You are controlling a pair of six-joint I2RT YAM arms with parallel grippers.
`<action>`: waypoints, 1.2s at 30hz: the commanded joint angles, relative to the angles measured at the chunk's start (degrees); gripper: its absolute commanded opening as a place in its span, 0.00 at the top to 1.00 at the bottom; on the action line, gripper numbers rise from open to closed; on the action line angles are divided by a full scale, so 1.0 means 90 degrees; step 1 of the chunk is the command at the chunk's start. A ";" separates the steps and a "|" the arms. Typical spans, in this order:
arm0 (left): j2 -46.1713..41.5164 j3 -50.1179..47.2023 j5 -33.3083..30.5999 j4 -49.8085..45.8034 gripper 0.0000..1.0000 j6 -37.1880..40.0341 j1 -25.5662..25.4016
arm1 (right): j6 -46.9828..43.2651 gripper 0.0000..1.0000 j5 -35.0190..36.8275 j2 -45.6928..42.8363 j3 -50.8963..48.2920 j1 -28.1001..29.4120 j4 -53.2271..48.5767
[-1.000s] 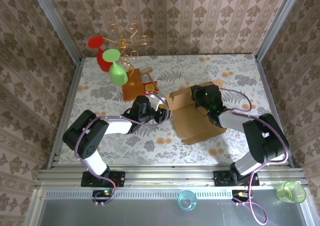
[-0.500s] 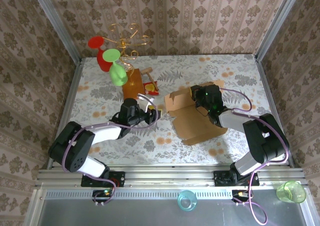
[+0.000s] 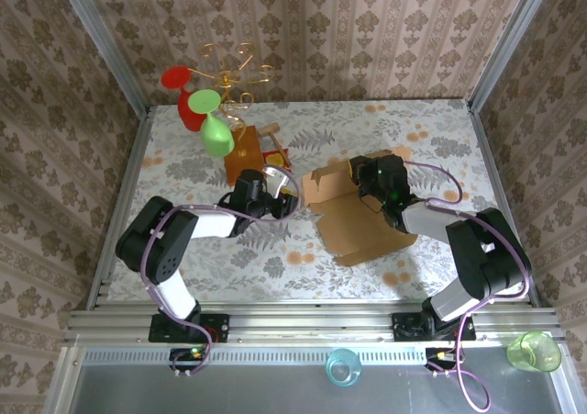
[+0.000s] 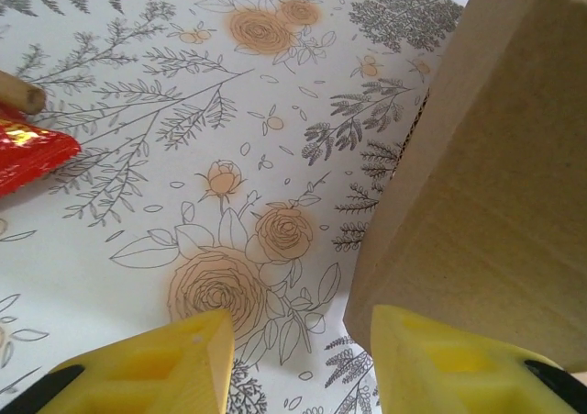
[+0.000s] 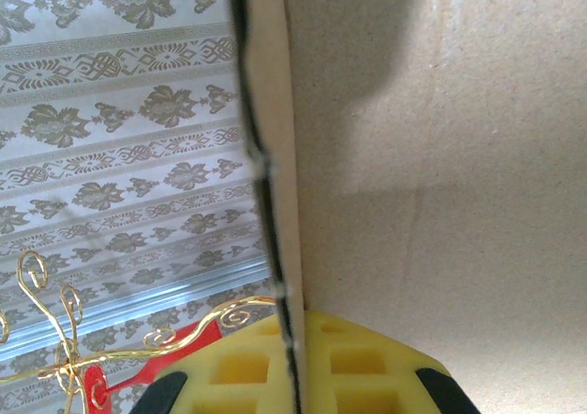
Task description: Fold the paper box
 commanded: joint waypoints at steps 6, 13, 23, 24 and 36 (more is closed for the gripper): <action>0.0138 0.0438 0.0421 0.0304 0.55 0.0170 -0.0207 | -0.0125 1.00 -0.0086 -0.0046 -0.0180 -0.0025 -0.0283; 0.0343 0.0654 0.0619 0.0202 0.55 0.0332 -0.0396 | -0.0124 1.00 -0.0121 -0.0041 -0.0186 -0.0025 -0.0253; 0.0169 0.0591 0.0556 0.0281 0.53 0.0309 -0.0600 | -0.0142 1.00 -0.0114 -0.0059 -0.0191 -0.0048 -0.0238; 0.0191 0.0598 0.0546 0.0279 0.53 0.0294 -0.0619 | -0.0142 1.00 -0.0114 -0.0059 -0.0191 -0.0047 -0.0238; 0.0240 0.0721 0.0365 0.0409 0.52 0.0211 -0.0838 | -0.0125 1.00 -0.0129 -0.0099 -0.0201 -0.0039 -0.0224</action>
